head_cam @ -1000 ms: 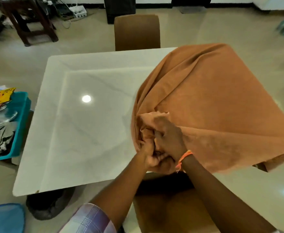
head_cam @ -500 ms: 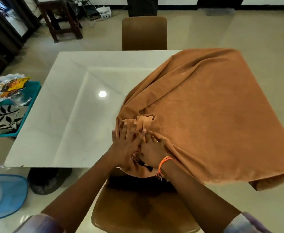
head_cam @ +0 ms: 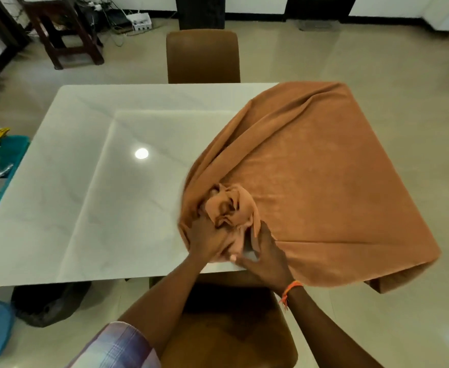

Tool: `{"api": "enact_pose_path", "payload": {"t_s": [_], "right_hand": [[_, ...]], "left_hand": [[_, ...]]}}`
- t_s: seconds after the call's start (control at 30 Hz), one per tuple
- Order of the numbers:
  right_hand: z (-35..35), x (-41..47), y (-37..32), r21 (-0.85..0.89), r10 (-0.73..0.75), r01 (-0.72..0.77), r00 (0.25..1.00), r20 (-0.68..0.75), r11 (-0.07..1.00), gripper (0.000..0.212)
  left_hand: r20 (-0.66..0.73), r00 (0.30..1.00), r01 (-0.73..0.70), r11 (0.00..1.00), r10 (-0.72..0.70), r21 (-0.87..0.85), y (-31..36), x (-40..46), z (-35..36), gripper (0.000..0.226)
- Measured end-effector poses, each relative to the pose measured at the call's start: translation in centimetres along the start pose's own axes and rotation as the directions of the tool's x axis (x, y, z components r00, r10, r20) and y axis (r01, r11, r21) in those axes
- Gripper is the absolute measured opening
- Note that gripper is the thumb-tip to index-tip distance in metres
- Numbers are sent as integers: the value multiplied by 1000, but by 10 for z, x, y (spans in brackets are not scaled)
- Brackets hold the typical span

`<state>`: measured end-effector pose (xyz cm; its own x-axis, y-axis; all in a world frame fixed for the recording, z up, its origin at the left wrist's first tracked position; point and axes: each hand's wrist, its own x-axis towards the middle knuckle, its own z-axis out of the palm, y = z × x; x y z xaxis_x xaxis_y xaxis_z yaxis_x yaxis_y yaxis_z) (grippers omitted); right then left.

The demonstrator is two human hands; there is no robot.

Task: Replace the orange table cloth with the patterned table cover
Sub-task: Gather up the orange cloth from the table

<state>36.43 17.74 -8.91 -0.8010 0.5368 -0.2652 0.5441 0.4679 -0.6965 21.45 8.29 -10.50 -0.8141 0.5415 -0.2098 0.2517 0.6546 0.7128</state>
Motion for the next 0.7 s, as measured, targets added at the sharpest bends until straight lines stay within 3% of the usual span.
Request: {"api": "enact_pose_path", "payload": {"t_s": [0.03,0.07,0.1,0.13,0.17,0.23,0.3,0.43,0.47,0.5,0.53,0.57,0.6,0.63,0.7], "right_hand": [[-6,5,-3,71,-13,18,997,-70,997,109],[-13,12,-7,83,-17,29,990,-139,996,106],[-20,18,-11,27,-27,32,983,-183,999,105],[-28,23,-13,-87,-59,42,978,-201,995,104],[-37,27,-13,-239,-107,63,979,-176,969,106],[-52,31,-9,-491,-177,143,984,-24,859,110],[-61,36,2,-559,-180,198,980,89,805,115],[-69,61,23,-352,-130,207,964,230,913,113],[-72,68,29,-300,-147,210,964,220,931,106],[-77,76,36,-249,-174,219,967,188,944,98],[-80,83,43,-194,-194,224,968,161,955,90],[-88,90,51,-128,-209,231,964,164,965,83],[-98,96,58,-62,-223,237,958,180,969,76],[-108,101,64,4,-235,239,953,193,971,69],[-127,111,74,88,-270,257,935,230,962,49]], "left_hand": [[39,990,143,968,-138,-206,12,-1,8,67],[139,956,295,857,-260,-423,28,-4,13,59],[296,887,462,669,-355,-582,41,-4,18,55],[466,806,592,483,-365,-645,54,-7,19,50],[580,735,678,373,-350,-634,62,-7,23,45],[669,648,757,216,-363,-616,69,-8,28,47],[694,617,773,118,-372,-624,71,-6,34,58],[607,675,715,172,-419,-677,78,5,42,56],[560,698,699,254,-446,-668,87,6,41,58],[493,718,688,392,-492,-611,93,7,44,62],[373,758,652,599,-535,-465,100,5,42,68],[186,824,566,794,-536,-220,104,4,44,74],[-39,899,439,896,-437,69,107,2,46,79],[-202,946,309,898,-254,315,111,-1,48,83],[-277,949,36,818,152,573,122,-5,50,96]]}}
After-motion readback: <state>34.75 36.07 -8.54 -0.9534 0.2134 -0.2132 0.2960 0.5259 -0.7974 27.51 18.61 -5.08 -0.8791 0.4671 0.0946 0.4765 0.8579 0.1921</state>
